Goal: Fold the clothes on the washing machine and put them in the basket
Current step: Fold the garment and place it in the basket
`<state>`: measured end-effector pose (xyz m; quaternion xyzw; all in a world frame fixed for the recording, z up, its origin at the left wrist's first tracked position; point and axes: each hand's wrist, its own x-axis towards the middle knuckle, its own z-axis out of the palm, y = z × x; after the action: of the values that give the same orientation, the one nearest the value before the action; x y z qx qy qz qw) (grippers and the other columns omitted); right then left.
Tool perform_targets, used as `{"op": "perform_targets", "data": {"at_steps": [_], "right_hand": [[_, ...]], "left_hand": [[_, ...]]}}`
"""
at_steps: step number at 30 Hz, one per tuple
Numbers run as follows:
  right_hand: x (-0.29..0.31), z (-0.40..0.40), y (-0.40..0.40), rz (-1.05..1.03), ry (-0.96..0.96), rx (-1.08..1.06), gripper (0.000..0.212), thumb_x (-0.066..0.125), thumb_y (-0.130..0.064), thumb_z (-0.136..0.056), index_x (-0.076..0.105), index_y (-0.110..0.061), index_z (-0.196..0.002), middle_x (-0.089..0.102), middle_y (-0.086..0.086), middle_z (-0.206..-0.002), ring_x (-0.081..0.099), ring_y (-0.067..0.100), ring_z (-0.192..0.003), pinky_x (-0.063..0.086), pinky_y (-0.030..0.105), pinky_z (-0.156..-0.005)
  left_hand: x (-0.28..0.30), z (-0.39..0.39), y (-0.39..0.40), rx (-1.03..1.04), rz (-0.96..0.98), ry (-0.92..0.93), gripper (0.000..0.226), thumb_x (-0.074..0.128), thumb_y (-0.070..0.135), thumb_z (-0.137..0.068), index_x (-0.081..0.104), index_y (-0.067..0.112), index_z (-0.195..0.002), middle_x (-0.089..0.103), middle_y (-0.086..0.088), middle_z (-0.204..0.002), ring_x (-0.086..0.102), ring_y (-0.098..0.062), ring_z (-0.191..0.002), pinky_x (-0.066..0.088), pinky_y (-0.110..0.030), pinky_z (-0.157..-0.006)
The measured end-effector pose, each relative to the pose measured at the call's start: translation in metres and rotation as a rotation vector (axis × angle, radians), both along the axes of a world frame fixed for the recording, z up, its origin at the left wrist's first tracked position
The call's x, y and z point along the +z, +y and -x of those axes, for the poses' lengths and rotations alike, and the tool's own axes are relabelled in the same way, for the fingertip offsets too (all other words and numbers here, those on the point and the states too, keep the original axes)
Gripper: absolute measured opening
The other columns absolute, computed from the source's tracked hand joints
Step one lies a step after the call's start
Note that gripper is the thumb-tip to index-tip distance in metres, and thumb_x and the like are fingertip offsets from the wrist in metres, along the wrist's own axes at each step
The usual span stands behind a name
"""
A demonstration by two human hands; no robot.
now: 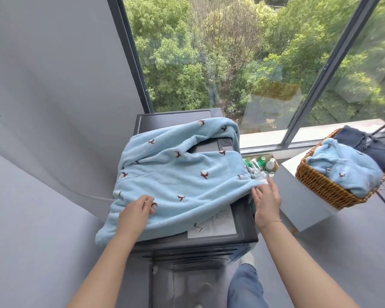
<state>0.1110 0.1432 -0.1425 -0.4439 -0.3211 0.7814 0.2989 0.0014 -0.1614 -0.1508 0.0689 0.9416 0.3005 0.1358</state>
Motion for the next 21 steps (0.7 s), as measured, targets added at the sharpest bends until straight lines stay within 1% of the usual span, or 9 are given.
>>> {"op": "perform_targets", "data": {"at_steps": [3,4,5,7,10,12,15,18,21], "right_hand": [[-0.026,-0.014,-0.002,0.22,-0.059,-0.186,0.014,0.044,0.008,-0.096,0.049,0.0,-0.106,0.053,0.014,-0.089,0.057,0.014,-0.077,0.052,0.022,-0.089],[-0.03,-0.02,-0.006,0.309,-0.029,-0.179,0.006,0.047,0.002,-0.097,0.05,-0.001,-0.093,0.054,0.017,-0.088,0.059,0.021,-0.082,0.049,0.014,-0.084],[-0.036,-0.028,-0.005,0.433,0.011,-0.134,0.017,0.048,-0.005,-0.1,0.05,-0.004,-0.083,0.055,0.024,-0.091,0.06,0.03,-0.094,0.045,0.01,-0.083],[-0.045,-0.032,-0.008,0.505,0.032,0.028,0.016,0.042,-0.007,-0.102,0.051,-0.007,-0.089,0.057,0.019,-0.1,0.062,0.02,-0.102,0.048,0.014,-0.082],[-0.044,-0.025,-0.009,0.491,0.078,0.025,0.018,0.043,-0.004,-0.102,0.056,0.0,-0.113,0.06,0.005,-0.09,0.068,0.005,-0.059,0.054,0.014,-0.063],[-0.04,-0.015,-0.006,0.624,0.17,-0.011,0.025,0.042,-0.003,-0.102,0.055,0.005,-0.122,0.068,0.01,-0.074,0.067,0.009,-0.051,0.054,0.014,-0.055],[-0.032,-0.009,0.006,0.946,0.303,-0.129,0.03,0.033,-0.004,-0.103,0.059,0.012,-0.106,0.066,0.025,-0.062,0.067,0.027,-0.046,0.052,0.022,-0.043],[-0.025,-0.008,0.015,1.178,0.457,-0.229,0.034,0.037,-0.004,-0.101,0.061,0.019,-0.099,0.065,0.034,-0.067,0.064,0.035,-0.044,0.052,0.028,-0.038],[-0.023,-0.006,0.016,1.176,0.431,-0.167,0.033,0.046,-0.006,-0.098,0.061,0.023,-0.092,0.066,0.032,-0.068,0.065,0.033,-0.044,0.053,0.028,-0.04]], "left_hand": [[-0.008,-0.034,-0.007,0.216,-0.069,0.118,0.013,0.057,0.024,-0.093,0.06,0.019,-0.081,0.062,0.003,-0.077,0.058,-0.022,-0.079,0.044,-0.037,-0.07],[-0.01,-0.046,-0.01,0.275,-0.092,0.124,0.01,0.06,0.02,-0.09,0.06,0.017,-0.081,0.062,0.002,-0.078,0.058,-0.024,-0.08,0.044,-0.037,-0.07],[-0.013,-0.058,-0.013,0.337,-0.11,0.098,0.01,0.062,0.019,-0.089,0.06,0.015,-0.08,0.061,0.001,-0.078,0.058,-0.025,-0.08,0.043,-0.036,-0.069],[-0.02,-0.075,-0.015,0.5,-0.176,-0.038,0.021,0.063,0.027,-0.091,0.059,0.01,-0.078,0.062,-0.004,-0.076,0.059,-0.028,-0.075,0.041,-0.034,-0.065],[-0.023,-0.091,-0.007,0.799,-0.592,-0.433,0.036,0.051,0.032,-0.099,0.057,0.002,-0.079,0.064,-0.015,-0.076,0.058,-0.025,-0.064,0.051,-0.025,-0.047],[-0.02,-0.094,0.0,0.889,-0.883,-0.672,0.033,0.048,0.027,-0.101,0.058,-0.002,-0.089,0.066,-0.019,-0.085,0.063,-0.025,-0.075,0.054,-0.019,-0.046],[-0.012,-0.085,0.002,1.042,-1.235,-0.723,0.022,0.049,0.017,-0.1,0.057,-0.002,-0.096,0.064,-0.02,-0.095,0.063,-0.024,-0.086,0.059,-0.022,-0.059],[0.001,-0.069,-0.006,1.272,-1.531,-0.784,0.024,0.041,0.01,-0.103,0.055,-0.007,-0.097,0.066,-0.023,-0.087,0.064,-0.027,-0.08,0.057,-0.026,-0.079],[0.005,-0.059,-0.004,1.294,-1.634,-0.935,0.025,0.043,0.012,-0.102,0.058,-0.006,-0.095,0.067,-0.016,-0.085,0.064,-0.019,-0.072,0.058,-0.024,-0.056]]}}
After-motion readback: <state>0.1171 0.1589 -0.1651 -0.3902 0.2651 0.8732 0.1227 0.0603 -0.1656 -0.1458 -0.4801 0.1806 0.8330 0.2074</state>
